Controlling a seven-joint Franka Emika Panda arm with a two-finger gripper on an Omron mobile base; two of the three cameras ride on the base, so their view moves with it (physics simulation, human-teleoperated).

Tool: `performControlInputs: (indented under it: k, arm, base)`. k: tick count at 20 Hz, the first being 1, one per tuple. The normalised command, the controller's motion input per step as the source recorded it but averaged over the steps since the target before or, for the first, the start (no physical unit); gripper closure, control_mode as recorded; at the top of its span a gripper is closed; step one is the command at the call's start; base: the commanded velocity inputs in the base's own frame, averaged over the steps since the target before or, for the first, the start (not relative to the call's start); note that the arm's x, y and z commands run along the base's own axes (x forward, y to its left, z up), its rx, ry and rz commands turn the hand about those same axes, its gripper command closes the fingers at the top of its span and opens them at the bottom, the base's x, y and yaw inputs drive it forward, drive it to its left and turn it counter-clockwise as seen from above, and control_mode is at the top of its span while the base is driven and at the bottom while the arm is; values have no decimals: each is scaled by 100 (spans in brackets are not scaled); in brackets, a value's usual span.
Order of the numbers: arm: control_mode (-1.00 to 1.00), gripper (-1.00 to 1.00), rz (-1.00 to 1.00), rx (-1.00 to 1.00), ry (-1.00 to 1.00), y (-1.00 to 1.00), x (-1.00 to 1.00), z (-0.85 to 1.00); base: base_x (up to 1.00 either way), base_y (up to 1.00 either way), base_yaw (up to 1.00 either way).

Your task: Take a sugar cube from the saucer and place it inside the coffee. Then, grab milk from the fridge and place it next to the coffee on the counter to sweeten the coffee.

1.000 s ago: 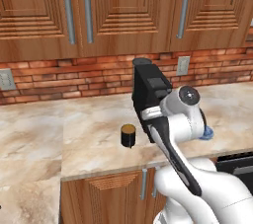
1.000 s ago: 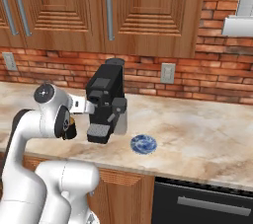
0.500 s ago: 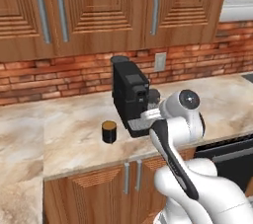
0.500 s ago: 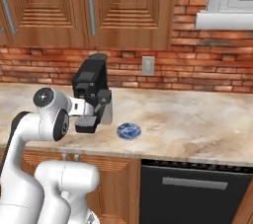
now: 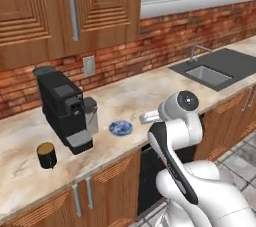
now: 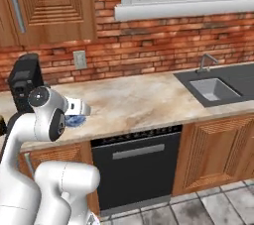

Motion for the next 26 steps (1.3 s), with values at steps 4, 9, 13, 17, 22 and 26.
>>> performControlInputs:
  k: [4,9,13,17,22,26]
  arm:
    - [100,-100,0,0,0,0,0,0]
    - [100,-100,0,0,0,0,0,0]
    - [100,-100,0,0,0,0,0,0]
    - [100,-100,0,0,0,0,0,0]
    - [100,-100,0,0,0,0,0,0]
    - [100,-100,0,0,0,0,0,0]
  base:
    - [-12,-63,-59]
    - [0,-79,-63]
    - [0,-83,-63]
    - [0,-74,-66]
    - [7,-66,-68]
    - [14,-43,-67]
